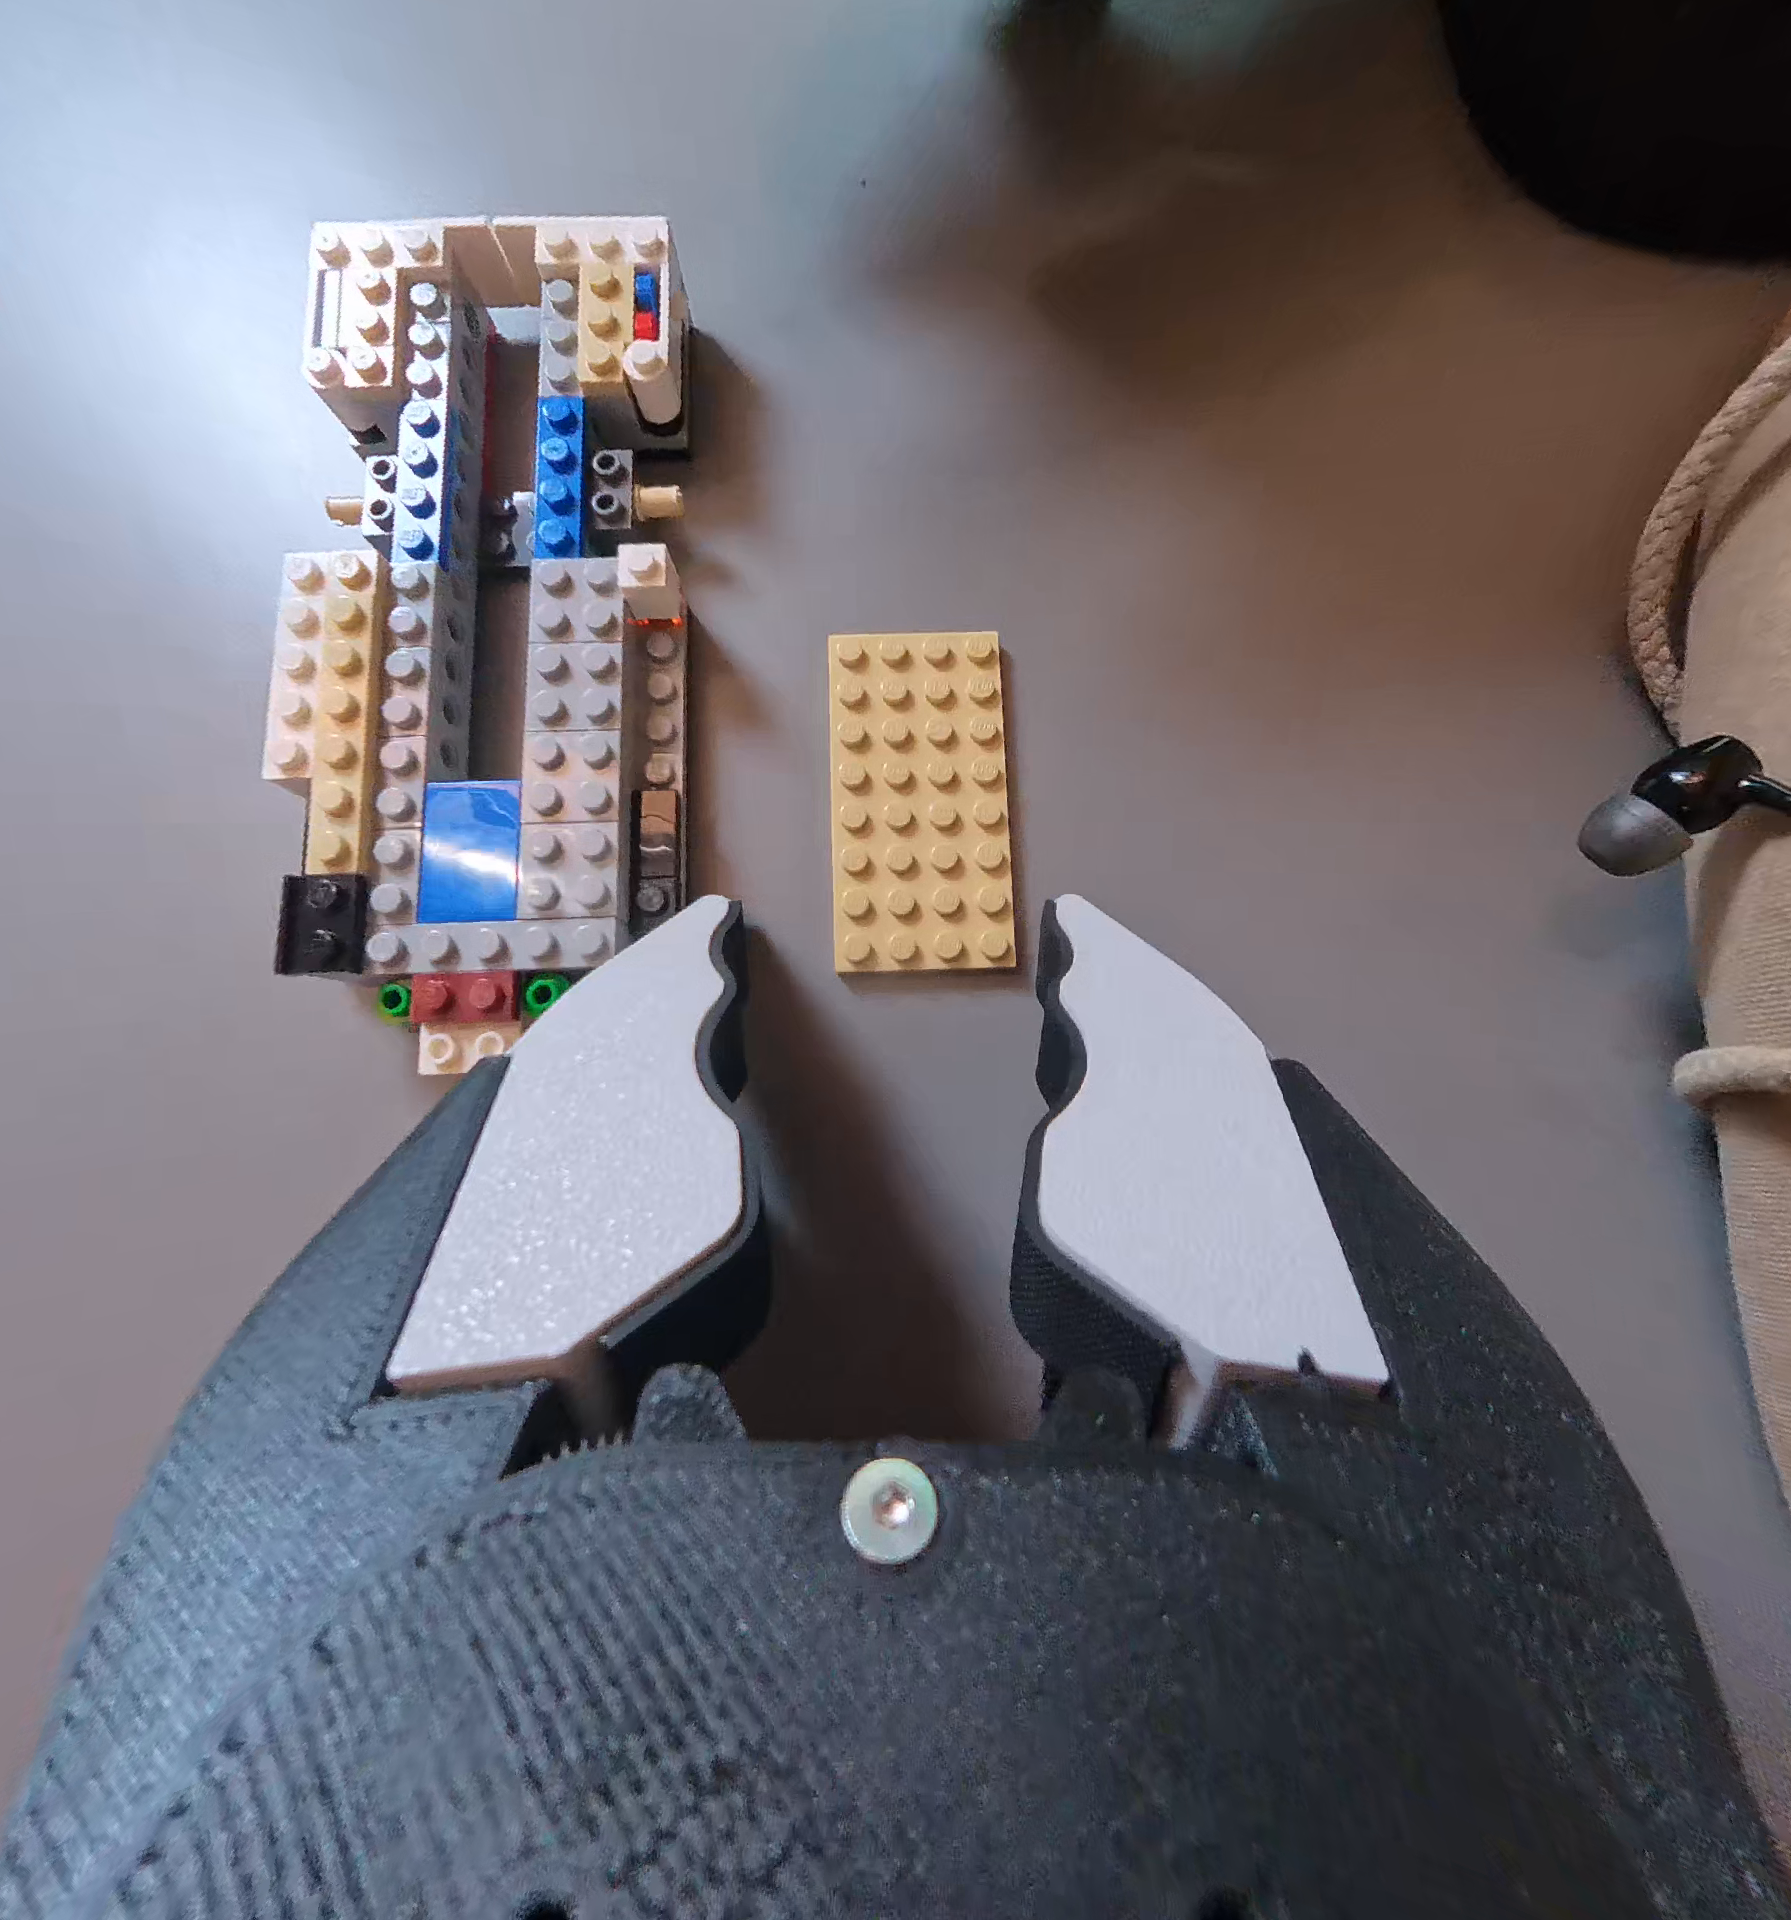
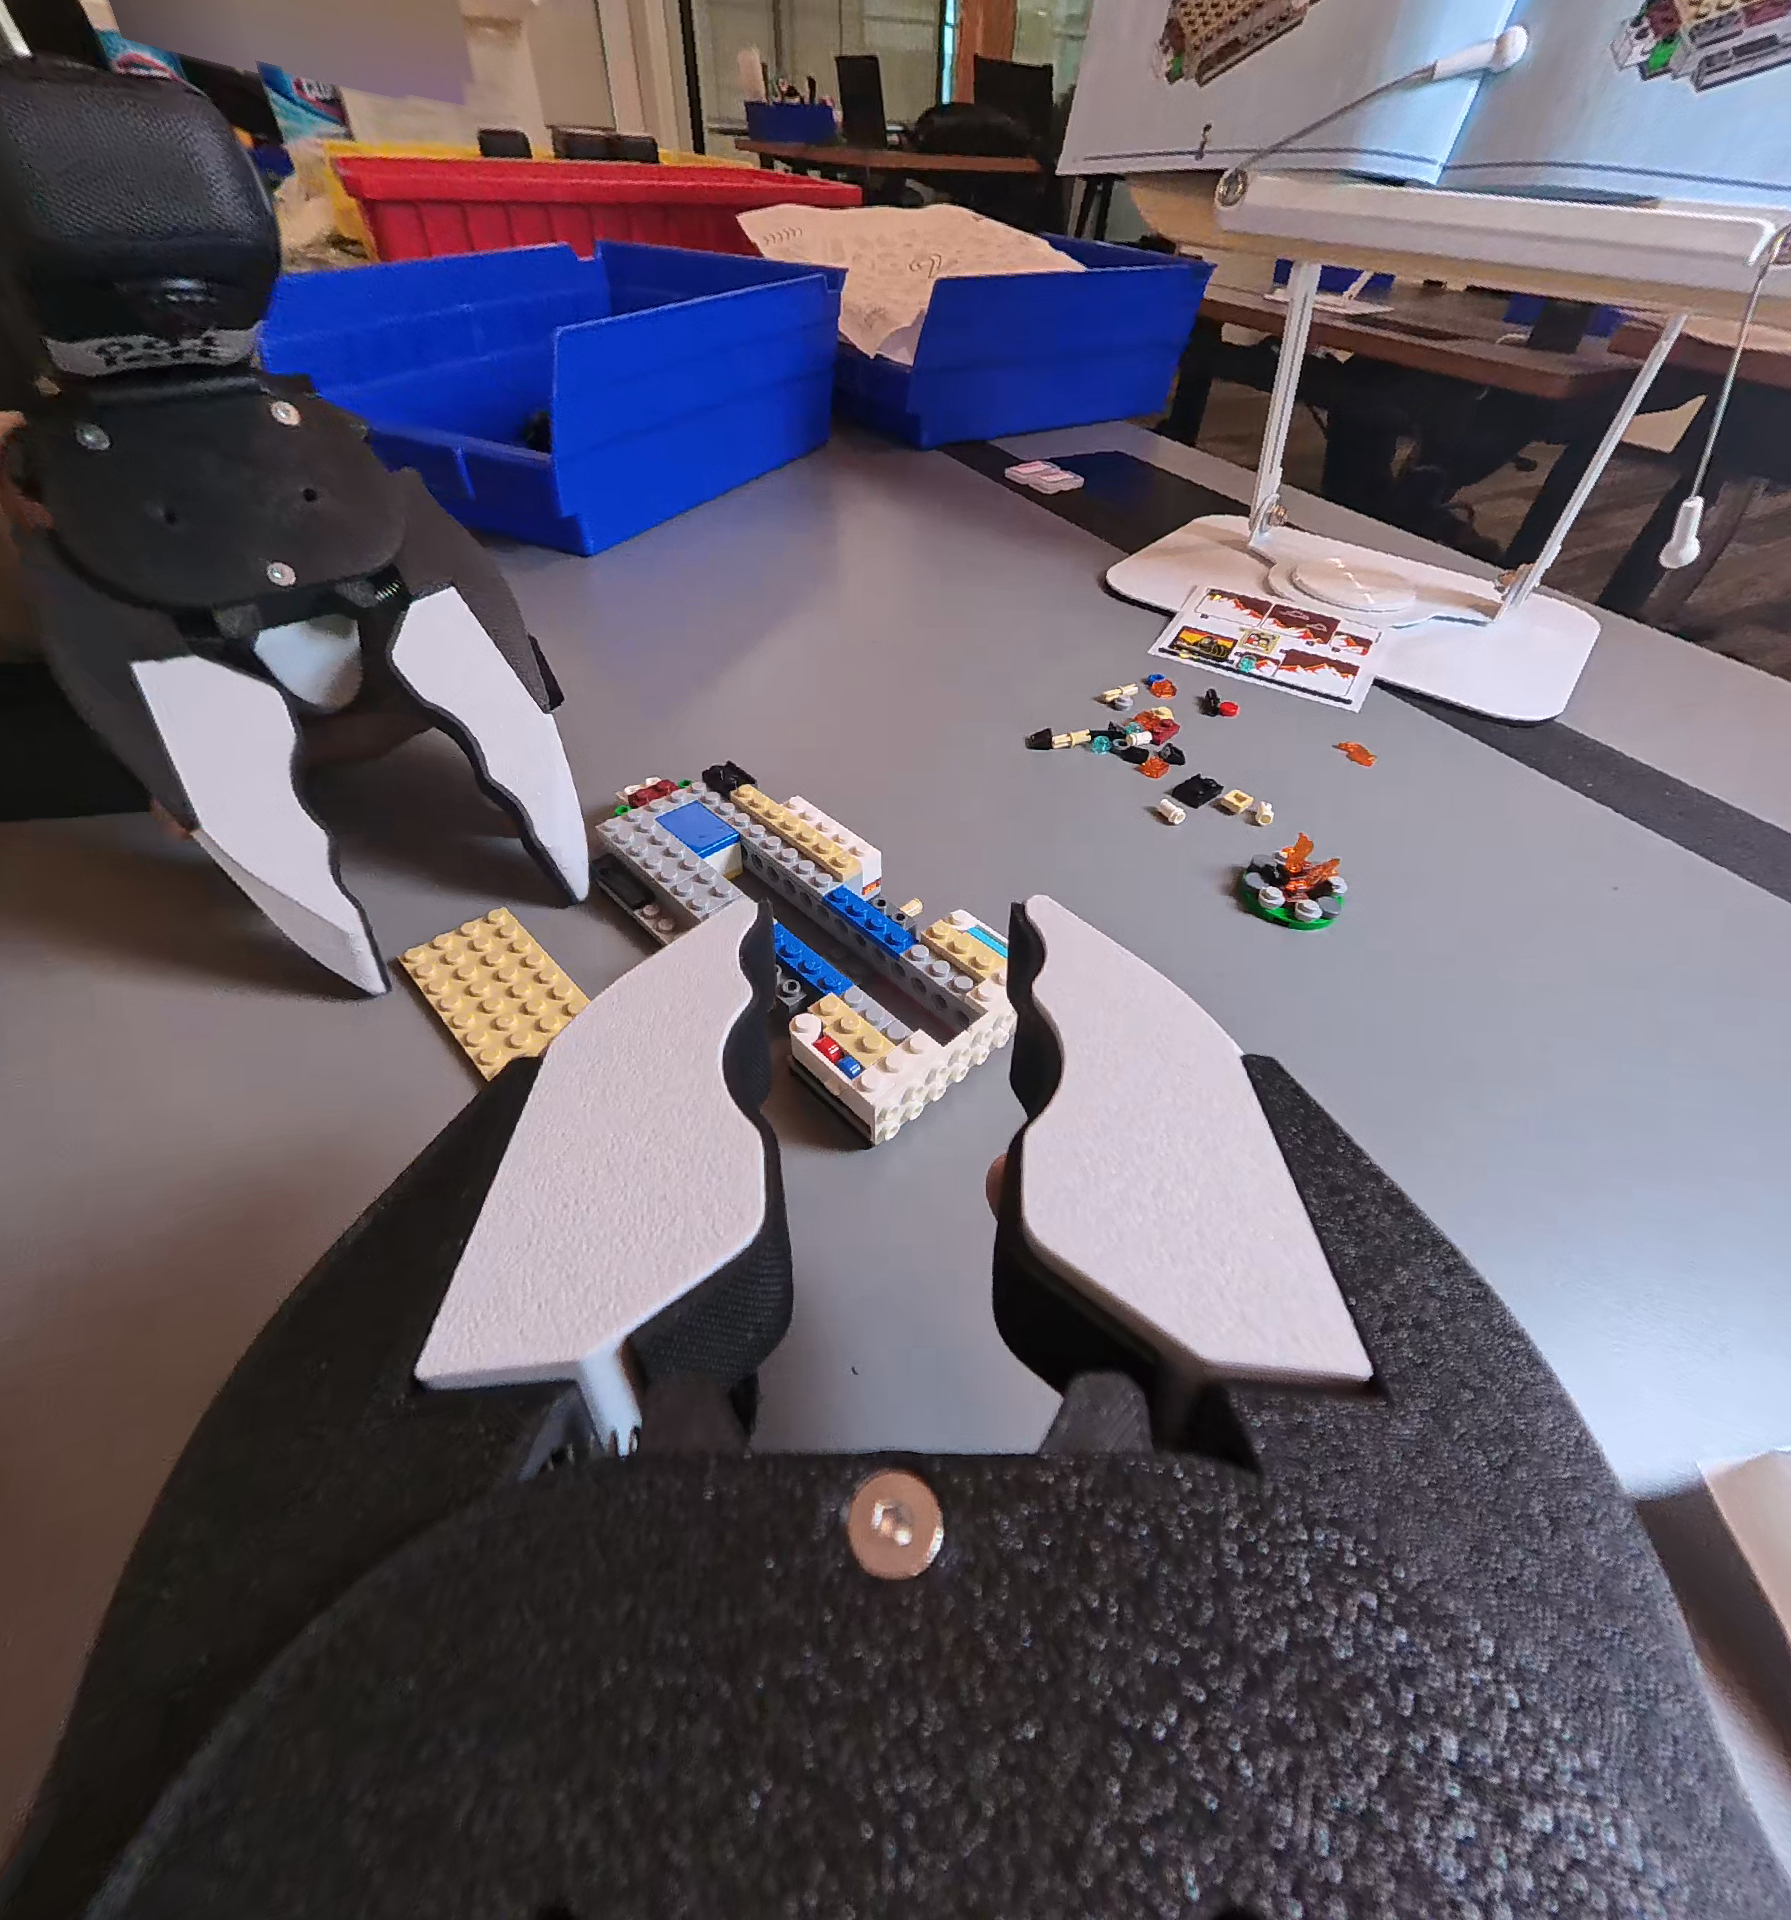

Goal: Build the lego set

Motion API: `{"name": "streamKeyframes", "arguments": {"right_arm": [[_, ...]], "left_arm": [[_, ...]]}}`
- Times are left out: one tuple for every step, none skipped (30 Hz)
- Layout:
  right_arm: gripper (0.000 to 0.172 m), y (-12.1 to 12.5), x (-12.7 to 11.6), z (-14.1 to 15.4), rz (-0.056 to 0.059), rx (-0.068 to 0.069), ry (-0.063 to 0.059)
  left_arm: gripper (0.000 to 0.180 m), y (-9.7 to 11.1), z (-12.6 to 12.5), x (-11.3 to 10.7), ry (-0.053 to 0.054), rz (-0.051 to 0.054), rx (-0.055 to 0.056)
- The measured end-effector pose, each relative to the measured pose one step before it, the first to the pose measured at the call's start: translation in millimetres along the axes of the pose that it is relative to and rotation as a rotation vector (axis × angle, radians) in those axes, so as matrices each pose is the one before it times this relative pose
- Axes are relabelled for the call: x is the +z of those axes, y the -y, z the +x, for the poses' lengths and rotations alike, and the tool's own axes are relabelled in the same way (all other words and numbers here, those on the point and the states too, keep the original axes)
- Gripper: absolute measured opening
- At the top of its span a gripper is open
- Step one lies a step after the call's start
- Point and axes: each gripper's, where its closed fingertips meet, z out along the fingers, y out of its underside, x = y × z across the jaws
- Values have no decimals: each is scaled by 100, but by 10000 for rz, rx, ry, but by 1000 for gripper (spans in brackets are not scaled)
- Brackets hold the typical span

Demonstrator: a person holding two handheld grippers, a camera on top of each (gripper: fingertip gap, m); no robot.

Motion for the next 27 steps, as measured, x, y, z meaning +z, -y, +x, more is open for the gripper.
{"name": "streamKeyframes", "arguments": {"right_arm": [[43,-30,15,-32,-23,-29,-10],[43,-17,29,-12,-22,-20,-1],[43,-25,27,-15,-19,-2,8],[43,-19,17,3,-11,15,2],[43,6,18,21,3,27,-1],[42,19,1,23,9,28,-2],[42,2,14,22,0,20,-6],[42,-20,1,38,-8,14,-15],[42,-6,8,22,-6,11,-9],[42,-4,8,-3,-5,8,4],[42,-4,1,13,-3,8,1],[42,1,-8,3,3,6,-5],[42,7,-5,8,7,2,-6],[42,16,-17,1,8,-1,-5],[42,12,-12,-6,13,-5,2],[42,15,-20,-19,17,-6,6],[42,22,-22,-9,15,-1,3],[42,10,-10,-1,11,4,9],[42,22,-21,-15,15,5,12],[42,17,-26,-14,20,2,6],[42,19,-41,-2,15,-1,0],[42,15,-36,-10,11,-2,-1],[42,34,-30,9,18,-2,0],[42,26,-32,22,21,6,1],[42,11,-23,6,15,19,12],[42,4,-1,2,4,23,17],[42,-5,7,5,-6,8,-2]], "left_arm": [[53,20,-16,18,49,-27,-55],[53,39,-37,36,47,0,-19],[51,42,22,29,19,-7,9],[49,44,27,38,12,6,-11],[46,67,83,42,-14,12,35],[42,59,102,41,-17,0,41],[40,73,49,49,7,11,21],[37,52,33,43,9,11,4],[33,38,25,19,5,-23,25],[32,24,-8,22,25,-29,35],[32,38,4,31,0,7,14],[32,33,-12,14,-8,33,34],[32,8,5,-4,3,23,27],[32,11,0,-4,23,27,29],[32,34,2,-11,39,51,94],[32,19,-5,-8,22,44,84],[32,27,13,-6,-7,30,53],[32,33,-45,-19,5,46,19],[32,106,-62,-98,-18,96,-19],[32,253,-30,-253,-77,201,-71],[32,391,-218,-374,5,285,-128],[32,445,-260,-479,1,319,-125],[32,536,-421,-547,74,381,-193],[32,600,-571,-604,143,427,-244],[32,412,-612,-547,119,306,-241],[32,227,-771,-474,224,206,-195],[32,16,-797,-376,258,91,-157]]}}
